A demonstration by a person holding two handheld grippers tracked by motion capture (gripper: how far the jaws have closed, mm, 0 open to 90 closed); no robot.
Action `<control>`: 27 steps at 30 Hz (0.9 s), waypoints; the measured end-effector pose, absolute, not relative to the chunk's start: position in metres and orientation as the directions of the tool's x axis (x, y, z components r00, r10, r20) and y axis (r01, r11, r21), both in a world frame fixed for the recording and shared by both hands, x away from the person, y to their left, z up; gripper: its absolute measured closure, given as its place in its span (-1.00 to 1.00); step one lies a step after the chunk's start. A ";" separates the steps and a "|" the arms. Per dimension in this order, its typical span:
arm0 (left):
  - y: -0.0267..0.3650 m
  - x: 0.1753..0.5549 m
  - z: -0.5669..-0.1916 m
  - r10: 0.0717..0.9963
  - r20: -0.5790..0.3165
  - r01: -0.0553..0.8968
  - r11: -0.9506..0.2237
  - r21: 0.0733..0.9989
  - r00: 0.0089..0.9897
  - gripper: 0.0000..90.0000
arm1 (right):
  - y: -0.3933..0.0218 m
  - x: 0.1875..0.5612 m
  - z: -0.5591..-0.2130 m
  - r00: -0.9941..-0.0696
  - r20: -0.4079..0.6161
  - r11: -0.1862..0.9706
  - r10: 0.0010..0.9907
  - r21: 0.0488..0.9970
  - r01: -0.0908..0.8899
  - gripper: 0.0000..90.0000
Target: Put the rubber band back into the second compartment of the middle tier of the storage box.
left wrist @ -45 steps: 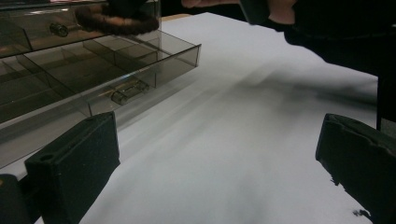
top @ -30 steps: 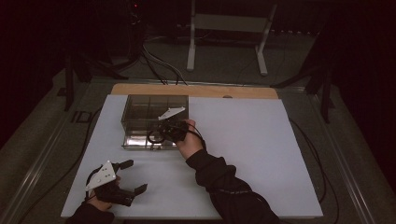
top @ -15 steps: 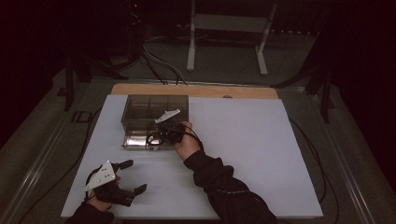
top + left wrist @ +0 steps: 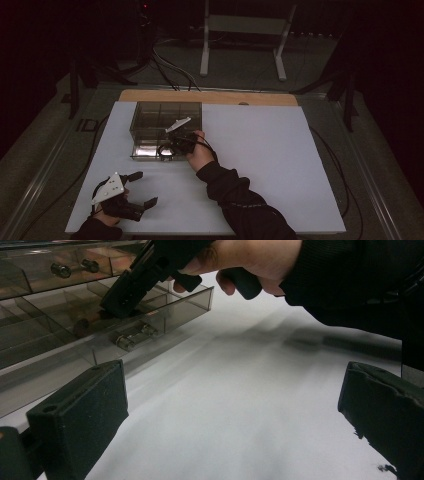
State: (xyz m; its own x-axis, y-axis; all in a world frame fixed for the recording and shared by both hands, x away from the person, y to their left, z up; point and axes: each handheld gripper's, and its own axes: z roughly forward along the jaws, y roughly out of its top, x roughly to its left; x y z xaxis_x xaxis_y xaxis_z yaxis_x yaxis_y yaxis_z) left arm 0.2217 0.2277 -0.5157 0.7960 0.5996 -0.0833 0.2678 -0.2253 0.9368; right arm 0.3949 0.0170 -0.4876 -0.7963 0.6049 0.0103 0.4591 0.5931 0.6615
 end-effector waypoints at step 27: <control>0.228 0.222 -0.516 0.604 -0.082 0.269 -0.227 0.936 0.793 -0.99 | 0.005 0.388 -0.471 -0.788 0.122 0.491 0.604 0.722 0.488 0.24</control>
